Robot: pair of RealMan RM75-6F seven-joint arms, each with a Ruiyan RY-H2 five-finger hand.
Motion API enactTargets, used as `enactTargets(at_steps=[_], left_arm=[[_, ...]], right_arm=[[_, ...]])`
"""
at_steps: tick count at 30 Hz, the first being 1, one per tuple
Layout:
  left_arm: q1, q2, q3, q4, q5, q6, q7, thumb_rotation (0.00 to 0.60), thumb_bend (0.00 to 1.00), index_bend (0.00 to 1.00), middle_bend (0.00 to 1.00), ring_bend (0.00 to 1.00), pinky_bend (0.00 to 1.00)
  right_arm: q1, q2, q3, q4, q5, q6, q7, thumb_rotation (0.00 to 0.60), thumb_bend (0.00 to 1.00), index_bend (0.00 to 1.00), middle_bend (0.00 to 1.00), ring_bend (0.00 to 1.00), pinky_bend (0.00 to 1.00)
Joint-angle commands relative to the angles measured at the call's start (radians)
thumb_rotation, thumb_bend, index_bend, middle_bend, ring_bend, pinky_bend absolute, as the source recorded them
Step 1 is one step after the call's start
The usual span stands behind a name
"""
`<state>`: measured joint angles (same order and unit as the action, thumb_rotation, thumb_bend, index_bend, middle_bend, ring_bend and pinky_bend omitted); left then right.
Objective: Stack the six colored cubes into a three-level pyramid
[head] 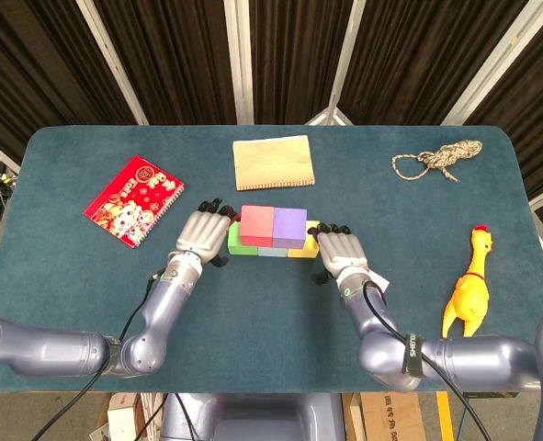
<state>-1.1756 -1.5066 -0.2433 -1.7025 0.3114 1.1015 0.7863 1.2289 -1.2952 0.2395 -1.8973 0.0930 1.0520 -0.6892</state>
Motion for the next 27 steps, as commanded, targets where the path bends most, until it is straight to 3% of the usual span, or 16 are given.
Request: enactTargets(at_steps=[1,27], left_arm=[[0.0,0.001,-0.001,0.0,-0.001,-0.001,0.0,0.6,0.29,0.23,0.13,0.01,0.09],[0.002,0.029,0.001,-0.019,0.001,0.006,0.012,0.6,0.29,0.24,0.13,0.01,0.09]], right_arm=[[0.001,-0.002,0.001,0.004,0.003,-0.003,-0.004,0.6,0.34,0.15,0.09,0.0,0.0],[-0.001,0.005,-0.016,0.028,0.025,0.018,-0.042,0.6,0.34,0.15,0.09,0.0,0.0]])
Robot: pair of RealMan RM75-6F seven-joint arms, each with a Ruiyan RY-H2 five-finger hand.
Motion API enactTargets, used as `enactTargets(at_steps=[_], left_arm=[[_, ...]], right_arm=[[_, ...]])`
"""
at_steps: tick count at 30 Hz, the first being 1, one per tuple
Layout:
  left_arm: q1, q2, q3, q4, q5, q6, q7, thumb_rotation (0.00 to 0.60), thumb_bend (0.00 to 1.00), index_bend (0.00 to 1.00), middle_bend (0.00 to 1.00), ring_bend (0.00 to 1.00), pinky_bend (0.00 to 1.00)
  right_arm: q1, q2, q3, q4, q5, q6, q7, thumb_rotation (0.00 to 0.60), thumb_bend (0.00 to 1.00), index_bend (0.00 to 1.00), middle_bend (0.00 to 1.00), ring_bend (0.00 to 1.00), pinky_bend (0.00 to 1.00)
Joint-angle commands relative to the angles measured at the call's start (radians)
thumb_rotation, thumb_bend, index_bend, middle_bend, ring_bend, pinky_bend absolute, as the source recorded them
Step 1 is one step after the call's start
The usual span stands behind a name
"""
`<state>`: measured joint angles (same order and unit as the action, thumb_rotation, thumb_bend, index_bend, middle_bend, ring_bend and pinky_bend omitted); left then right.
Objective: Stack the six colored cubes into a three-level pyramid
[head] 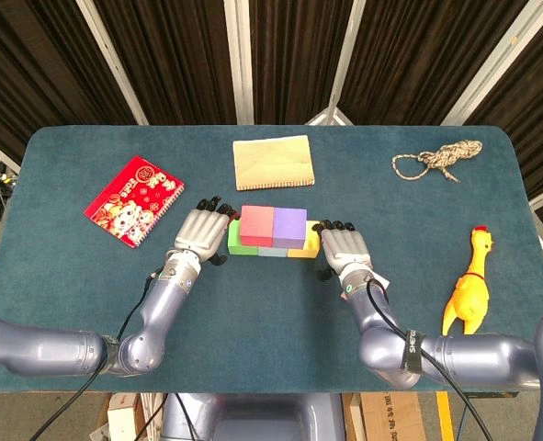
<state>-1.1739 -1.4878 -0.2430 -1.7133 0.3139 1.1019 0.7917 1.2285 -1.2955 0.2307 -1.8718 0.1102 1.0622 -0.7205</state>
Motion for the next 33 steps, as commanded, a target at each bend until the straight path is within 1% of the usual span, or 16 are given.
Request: enactTargets(at_steps=[1,8,12,18,21,22,23,25,26,27,30,33], left_arm=[[0.0,0.017,-0.001,-0.014,-0.002,0.008,0.009,0.6,0.29,0.24,0.13,0.01,0.09],[0.013,0.085,-0.007,-0.069,-0.007,0.033,0.016,0.6,0.29,0.24,0.13,0.01,0.09],[0.03,0.126,-0.013,-0.098,-0.005,0.036,-0.004,0.6,0.29,0.24,0.13,0.01,0.09],[0.079,0.199,0.002,-0.153,0.051,0.028,-0.054,0.6,0.29,0.23,0.12,0.01,0.09],[0.121,0.254,0.002,-0.182,0.106,0.028,-0.112,0.6,0.29,0.23,0.11,0.0,0.09],[0.163,0.305,-0.013,-0.208,0.159,0.048,-0.175,0.6,0.28,0.23,0.11,0.0,0.08],[0.189,0.335,-0.015,-0.228,0.202,0.056,-0.211,0.6,0.28,0.23,0.1,0.0,0.08],[0.208,0.354,-0.011,-0.24,0.238,0.052,-0.237,0.6,0.27,0.22,0.09,0.0,0.08],[0.251,0.392,-0.019,-0.249,0.304,0.069,-0.304,0.6,0.27,0.22,0.09,0.0,0.08],[0.283,0.419,-0.017,-0.259,0.355,0.072,-0.354,0.6,0.27,0.22,0.09,0.0,0.08],[0.343,0.476,-0.006,-0.259,0.44,0.056,-0.443,0.6,0.24,0.21,0.07,0.0,0.07],[0.4,0.529,0.006,-0.254,0.505,0.046,-0.524,0.6,0.21,0.2,0.07,0.0,0.07]], right_arm=[[-0.001,0.009,-0.01,0.002,0.012,0.013,-0.016,0.6,0.34,0.15,0.09,0.0,0.0],[-0.024,0.045,-0.02,-0.006,0.018,0.049,-0.026,0.6,0.34,0.15,0.09,0.0,0.0],[-0.05,0.071,-0.023,-0.019,0.017,0.035,-0.014,0.6,0.34,0.15,0.09,0.0,0.0],[-0.094,0.094,-0.048,-0.031,-0.019,0.037,0.003,0.6,0.34,0.15,0.09,0.0,0.0],[-0.135,0.113,-0.061,-0.05,-0.069,0.034,0.039,0.6,0.34,0.15,0.09,0.0,0.0],[-0.176,0.137,-0.079,-0.077,-0.106,0.032,0.074,0.6,0.34,0.15,0.09,0.0,0.0],[-0.197,0.153,-0.086,-0.096,-0.132,0.029,0.092,0.6,0.34,0.15,0.09,0.0,0.0],[-0.212,0.165,-0.089,-0.109,-0.158,0.023,0.107,0.6,0.34,0.15,0.09,0.0,0.0],[-0.246,0.188,-0.093,-0.136,-0.197,0.009,0.147,0.6,0.34,0.15,0.09,0.0,0.0],[-0.267,0.206,-0.096,-0.154,-0.228,0.0,0.169,0.6,0.34,0.15,0.09,0.0,0.0],[-0.303,0.233,-0.113,-0.189,-0.293,0.001,0.194,0.6,0.34,0.14,0.09,0.0,0.0],[-0.329,0.24,-0.129,-0.231,-0.319,0.025,0.208,0.6,0.34,0.12,0.09,0.0,0.0]])
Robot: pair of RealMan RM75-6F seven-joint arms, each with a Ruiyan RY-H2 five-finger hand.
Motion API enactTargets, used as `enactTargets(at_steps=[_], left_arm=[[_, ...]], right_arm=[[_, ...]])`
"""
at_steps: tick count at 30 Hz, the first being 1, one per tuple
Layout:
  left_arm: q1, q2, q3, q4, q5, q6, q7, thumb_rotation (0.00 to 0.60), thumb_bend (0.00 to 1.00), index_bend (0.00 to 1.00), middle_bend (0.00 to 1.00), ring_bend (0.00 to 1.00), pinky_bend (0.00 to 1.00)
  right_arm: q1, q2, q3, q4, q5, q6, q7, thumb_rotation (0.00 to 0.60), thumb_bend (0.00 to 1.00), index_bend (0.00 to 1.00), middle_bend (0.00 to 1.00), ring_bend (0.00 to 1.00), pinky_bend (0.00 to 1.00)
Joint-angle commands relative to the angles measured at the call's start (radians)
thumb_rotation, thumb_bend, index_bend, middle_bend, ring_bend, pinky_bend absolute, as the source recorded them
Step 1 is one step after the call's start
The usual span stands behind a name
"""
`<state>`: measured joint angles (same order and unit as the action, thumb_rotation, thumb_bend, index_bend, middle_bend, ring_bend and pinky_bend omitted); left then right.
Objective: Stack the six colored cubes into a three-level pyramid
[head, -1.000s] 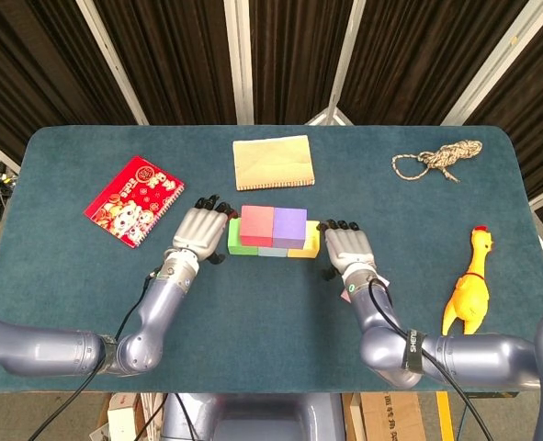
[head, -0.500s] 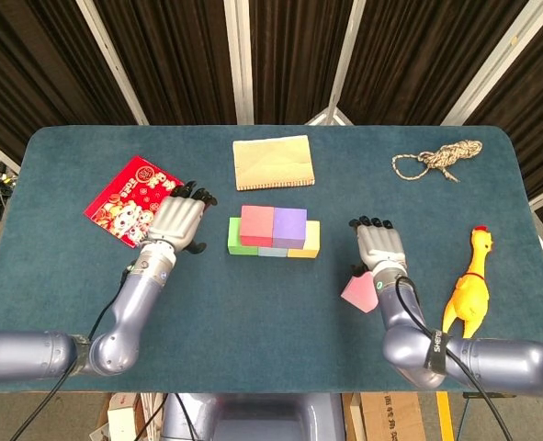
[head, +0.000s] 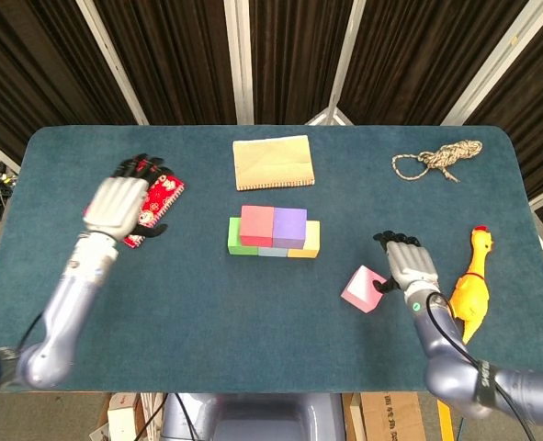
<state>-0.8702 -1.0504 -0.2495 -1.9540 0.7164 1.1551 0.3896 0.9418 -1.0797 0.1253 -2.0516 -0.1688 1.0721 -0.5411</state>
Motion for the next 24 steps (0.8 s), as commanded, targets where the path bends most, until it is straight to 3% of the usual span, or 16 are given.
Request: enactTargets(at_steps=[1,10,17,19,21,24], left_arm=[[0.111,0.104,0.014,-0.011,0.121,-0.009,-0.146,0.6,0.21,0.19,0.07,0.0,0.07],[0.238,0.166,0.039,0.004,0.313,0.037,-0.32,0.6,0.21,0.19,0.07,0.0,0.06],[0.317,0.226,0.108,-0.027,0.398,0.06,-0.268,0.6,0.21,0.19,0.07,0.0,0.06],[0.381,0.203,0.131,-0.027,0.47,0.15,-0.292,0.6,0.21,0.19,0.07,0.0,0.06],[0.461,0.133,0.156,0.044,0.588,0.281,-0.369,0.6,0.21,0.19,0.07,0.0,0.06],[0.521,0.062,0.175,0.136,0.664,0.373,-0.427,0.6,0.21,0.19,0.07,0.0,0.06]], right_arm=[[-0.047,0.022,-0.026,-0.057,-0.045,0.022,0.032,0.6,0.34,0.12,0.09,0.0,0.0],[-0.092,-0.073,-0.042,-0.044,-0.087,0.095,0.064,0.6,0.34,0.11,0.09,0.0,0.0],[-0.102,-0.173,-0.037,-0.004,-0.097,0.191,0.034,0.6,0.34,0.11,0.08,0.0,0.0],[-0.103,-0.192,-0.03,-0.006,-0.091,0.193,0.027,0.6,0.34,0.11,0.08,0.0,0.0],[-0.098,-0.212,-0.027,0.005,-0.072,0.206,0.002,0.6,0.34,0.11,0.08,0.0,0.0],[-0.096,-0.228,-0.017,0.019,-0.048,0.214,-0.015,0.6,0.34,0.11,0.08,0.0,0.0]])
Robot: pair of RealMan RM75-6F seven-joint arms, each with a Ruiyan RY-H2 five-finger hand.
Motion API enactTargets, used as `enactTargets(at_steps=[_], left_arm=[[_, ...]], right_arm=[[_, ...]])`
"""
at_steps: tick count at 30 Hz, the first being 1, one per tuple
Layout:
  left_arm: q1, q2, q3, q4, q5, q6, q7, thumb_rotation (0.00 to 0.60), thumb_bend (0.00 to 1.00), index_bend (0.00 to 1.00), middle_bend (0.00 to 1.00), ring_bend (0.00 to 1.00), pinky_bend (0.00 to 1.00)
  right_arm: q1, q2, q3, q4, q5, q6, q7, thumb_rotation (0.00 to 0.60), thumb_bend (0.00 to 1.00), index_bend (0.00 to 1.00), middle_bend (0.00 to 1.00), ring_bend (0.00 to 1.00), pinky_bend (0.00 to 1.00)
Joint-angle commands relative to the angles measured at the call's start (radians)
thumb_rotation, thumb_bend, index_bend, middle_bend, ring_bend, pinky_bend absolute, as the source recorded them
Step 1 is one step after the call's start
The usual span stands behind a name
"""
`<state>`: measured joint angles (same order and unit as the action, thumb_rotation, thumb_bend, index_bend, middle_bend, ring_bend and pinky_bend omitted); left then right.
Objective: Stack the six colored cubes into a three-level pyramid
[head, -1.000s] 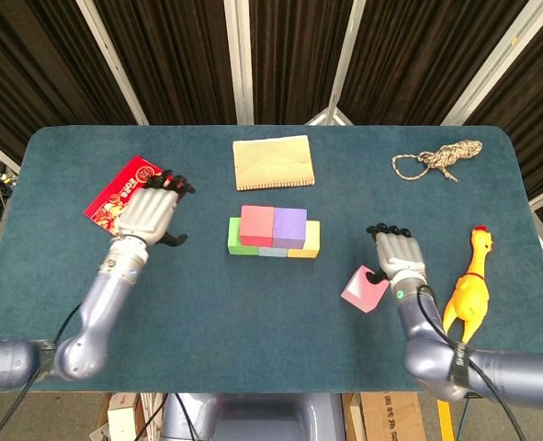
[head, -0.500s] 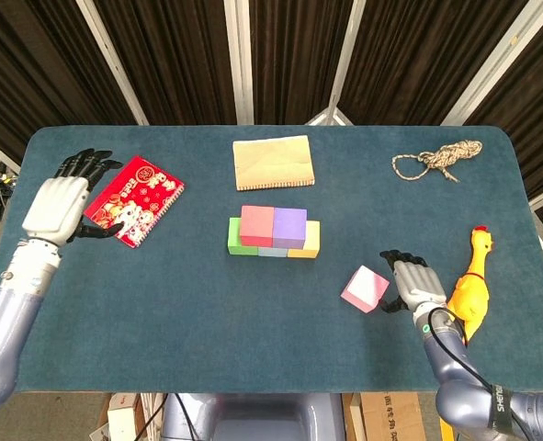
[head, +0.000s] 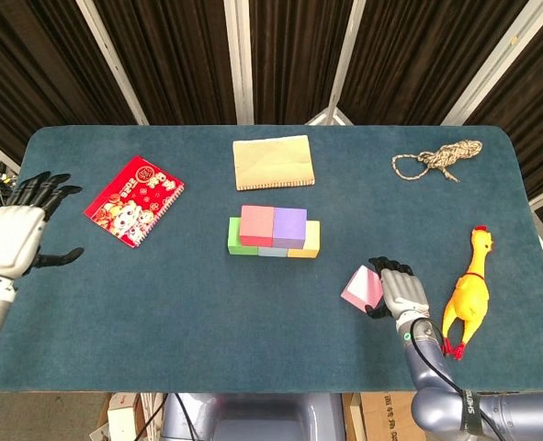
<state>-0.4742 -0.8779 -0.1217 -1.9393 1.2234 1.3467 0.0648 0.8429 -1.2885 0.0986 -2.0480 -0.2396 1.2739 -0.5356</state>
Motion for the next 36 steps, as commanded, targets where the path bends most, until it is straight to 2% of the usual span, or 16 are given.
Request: enactTargets(at_steps=[1,12,25,30,36], left_arm=[[0.142,-0.131,0.053,0.146,0.17,0.203,-0.108,0.6,0.21,0.19,0.07,0.0,0.06],[0.246,-0.256,0.071,0.286,0.209,0.301,-0.129,0.6,0.21,0.19,0.07,0.0,0.06],[0.293,-0.302,0.061,0.349,0.205,0.299,-0.119,0.6,0.21,0.19,0.07,0.0,0.06],[0.305,-0.301,0.061,0.329,0.11,0.236,-0.018,0.6,0.22,0.19,0.07,0.0,0.06],[0.293,-0.31,0.033,0.312,0.008,0.168,0.089,0.6,0.22,0.19,0.07,0.0,0.05]], right_arm=[[0.003,-0.025,0.012,0.02,0.028,0.014,-0.026,0.6,0.34,0.11,0.08,0.0,0.0],[0.006,-0.058,0.037,0.041,0.077,0.037,-0.086,0.6,0.34,0.09,0.08,0.0,0.0],[0.01,-0.104,0.062,0.044,0.097,0.061,-0.135,0.6,0.34,0.09,0.08,0.0,0.0],[0.016,-0.125,0.069,0.061,0.106,0.079,-0.158,0.6,0.34,0.09,0.08,0.0,0.0],[0.016,-0.125,0.082,0.078,0.118,0.068,-0.176,0.6,0.34,0.09,0.08,0.0,0.0]])
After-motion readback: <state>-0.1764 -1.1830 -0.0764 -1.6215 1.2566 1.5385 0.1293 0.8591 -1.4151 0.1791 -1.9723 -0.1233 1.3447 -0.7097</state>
